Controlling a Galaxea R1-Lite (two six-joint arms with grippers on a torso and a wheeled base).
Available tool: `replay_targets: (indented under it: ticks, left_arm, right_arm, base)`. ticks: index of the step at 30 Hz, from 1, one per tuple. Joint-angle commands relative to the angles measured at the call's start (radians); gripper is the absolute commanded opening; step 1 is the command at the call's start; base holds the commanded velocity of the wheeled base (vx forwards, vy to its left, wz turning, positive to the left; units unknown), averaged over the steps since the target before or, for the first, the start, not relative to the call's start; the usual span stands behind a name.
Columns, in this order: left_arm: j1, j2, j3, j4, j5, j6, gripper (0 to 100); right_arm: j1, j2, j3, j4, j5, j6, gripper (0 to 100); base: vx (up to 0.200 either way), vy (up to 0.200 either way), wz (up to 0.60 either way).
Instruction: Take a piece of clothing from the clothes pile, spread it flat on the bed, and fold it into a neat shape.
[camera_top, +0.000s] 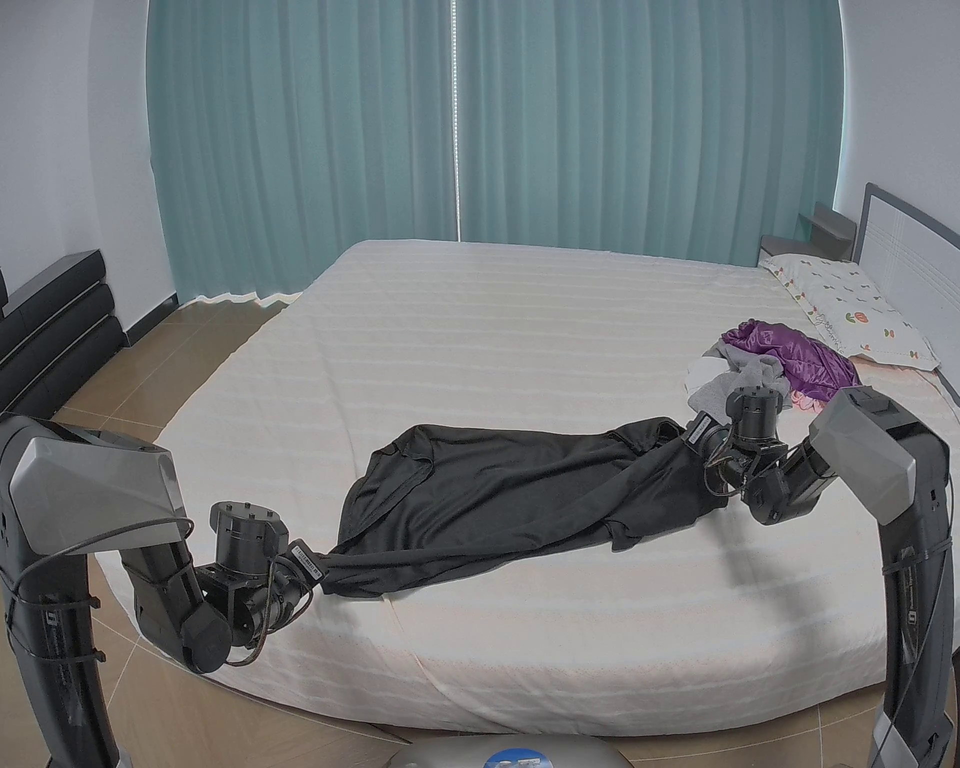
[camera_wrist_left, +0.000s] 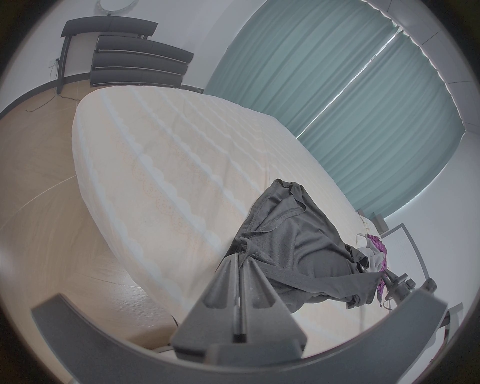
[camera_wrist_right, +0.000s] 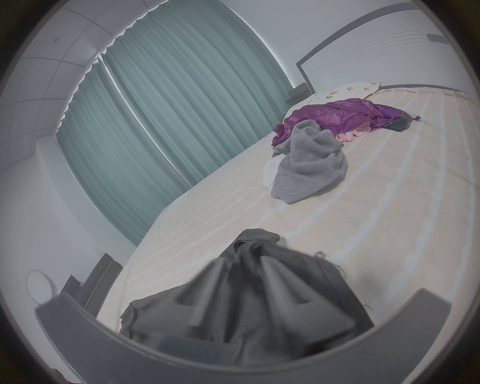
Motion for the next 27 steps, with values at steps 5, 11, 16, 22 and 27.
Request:
replay_targets:
  ticks: [5, 11, 16, 22, 27]
  left_arm:
    - [0.001, 0.003, 0.0, 0.0, -0.006, -0.003, 0]
    - [0.001, 0.003, 0.001, 0.0, -0.006, -0.004, 0]
    - [-0.001, 0.003, 0.001, 0.0, -0.006, -0.004, 0]
    - [0.001, 0.003, 0.003, 0.0, -0.008, -0.006, 0]
    - [-0.001, 0.003, 0.004, 0.0, -0.008, -0.006, 0]
  right_arm:
    - [0.0, 0.058, -0.057, -0.007, -0.004, 0.022, 100]
    - [-0.019, -0.084, 0.111, -0.007, 0.068, 0.045, 100]
    - [-0.01, -0.164, 0.306, -0.007, 0.142, 0.039, 100]
    - [0.005, -0.187, 0.455, -0.007, 0.197, 0.047, 100]
    - [0.024, -0.146, 0.48, -0.007, 0.2, 0.068, 100]
  base:
    - [0.0, 0.0, 0.0]
    - [0.0, 0.0, 0.0]
    - [0.0, 0.0, 0.0]
    - [0.0, 0.0, 0.0]
    - [0.0, 0.0, 0.0]
